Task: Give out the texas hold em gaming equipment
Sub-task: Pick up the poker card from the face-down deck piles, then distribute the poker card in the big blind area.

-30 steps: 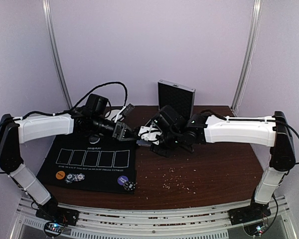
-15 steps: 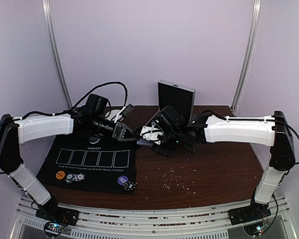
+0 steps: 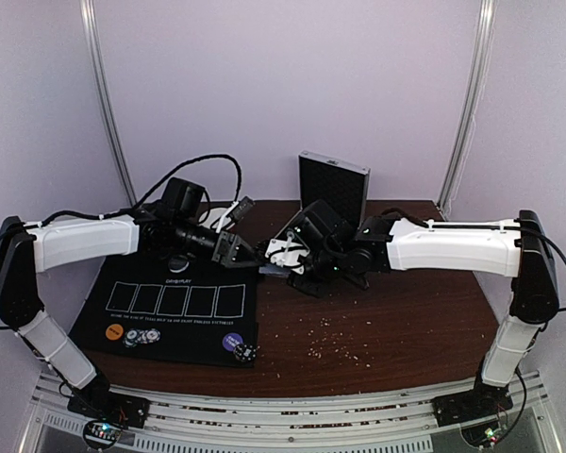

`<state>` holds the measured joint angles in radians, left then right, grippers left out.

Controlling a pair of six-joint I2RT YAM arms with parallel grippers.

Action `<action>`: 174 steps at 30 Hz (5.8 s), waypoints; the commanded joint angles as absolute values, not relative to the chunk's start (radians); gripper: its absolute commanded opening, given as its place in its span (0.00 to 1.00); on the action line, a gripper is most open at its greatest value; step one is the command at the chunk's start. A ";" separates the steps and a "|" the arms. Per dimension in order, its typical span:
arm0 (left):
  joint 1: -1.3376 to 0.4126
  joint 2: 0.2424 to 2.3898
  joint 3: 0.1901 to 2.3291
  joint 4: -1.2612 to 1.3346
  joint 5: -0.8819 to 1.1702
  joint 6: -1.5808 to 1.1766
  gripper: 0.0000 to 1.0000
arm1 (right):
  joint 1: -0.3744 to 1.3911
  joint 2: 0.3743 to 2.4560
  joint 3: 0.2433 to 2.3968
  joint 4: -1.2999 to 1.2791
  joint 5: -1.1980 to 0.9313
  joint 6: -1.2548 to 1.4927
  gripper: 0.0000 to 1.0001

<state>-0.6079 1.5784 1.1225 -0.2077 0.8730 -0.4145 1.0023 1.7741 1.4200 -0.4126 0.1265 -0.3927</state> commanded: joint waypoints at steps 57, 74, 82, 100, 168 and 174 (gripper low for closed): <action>-0.410 1.425 1.117 -0.924 0.757 -0.107 0.00 | 0.924 1.641 1.317 -0.404 0.151 -0.360 0.41; -0.410 1.313 0.906 -0.856 0.668 -0.252 0.00 | 0.926 1.618 1.298 -0.395 0.114 -0.354 0.41; -0.387 1.298 0.862 -0.799 0.619 -0.317 0.00 | 0.926 1.596 1.272 -0.390 0.107 -0.347 0.41; 0.423 1.053 0.623 -0.533 0.567 -0.710 0.00 | 0.926 1.568 1.205 -0.320 0.077 -0.350 0.41; 0.562 0.994 0.773 -0.811 0.176 -0.904 0.88 | 0.925 1.593 1.329 -0.420 0.058 -0.369 0.41; 0.297 0.949 0.798 -0.616 0.213 -0.893 0.84 | 0.931 1.629 1.399 -0.435 0.040 -0.356 0.41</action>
